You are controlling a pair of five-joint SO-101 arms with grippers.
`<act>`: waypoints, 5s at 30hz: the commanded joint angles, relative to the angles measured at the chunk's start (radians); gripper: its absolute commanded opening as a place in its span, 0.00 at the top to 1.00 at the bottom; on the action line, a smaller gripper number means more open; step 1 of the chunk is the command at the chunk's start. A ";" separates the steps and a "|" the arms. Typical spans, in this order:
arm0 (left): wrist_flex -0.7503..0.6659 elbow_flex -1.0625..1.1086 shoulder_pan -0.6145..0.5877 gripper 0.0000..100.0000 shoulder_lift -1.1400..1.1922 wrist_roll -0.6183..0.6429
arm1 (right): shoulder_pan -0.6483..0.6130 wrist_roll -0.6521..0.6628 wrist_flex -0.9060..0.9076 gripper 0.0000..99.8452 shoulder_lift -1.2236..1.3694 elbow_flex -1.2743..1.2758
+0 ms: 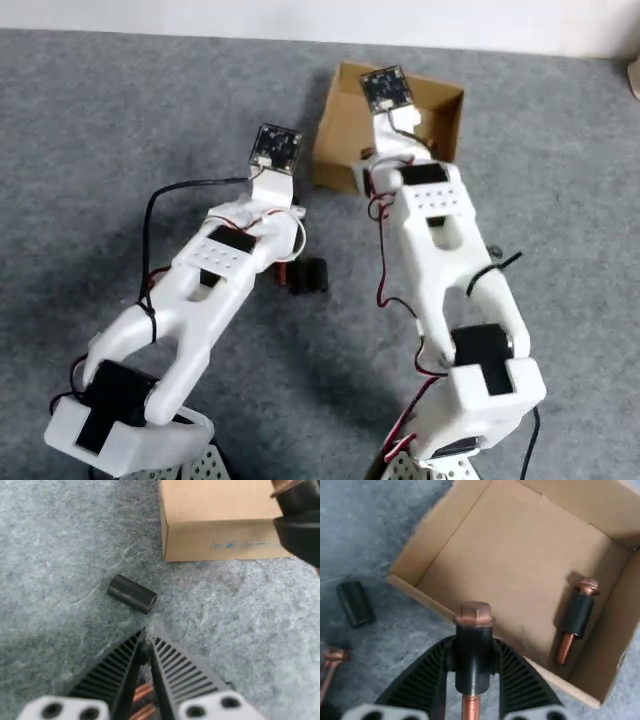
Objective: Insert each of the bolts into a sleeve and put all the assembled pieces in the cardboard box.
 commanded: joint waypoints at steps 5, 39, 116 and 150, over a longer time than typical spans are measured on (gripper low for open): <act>-0.023 -0.051 -0.005 0.99 -0.004 0.006 | 0.010 -0.008 -0.002 1.00 0.025 -0.071; -0.049 -0.045 -0.004 0.99 -0.004 0.002 | 0.154 -0.008 -0.117 1.00 0.467 -0.657; 0.460 0.711 -0.357 0.99 -1.535 -0.129 | -0.383 -0.250 0.030 0.64 -0.426 0.650; 0.393 0.722 -0.351 0.99 -1.491 -0.132 | -0.378 -0.339 0.101 1.00 -0.148 0.329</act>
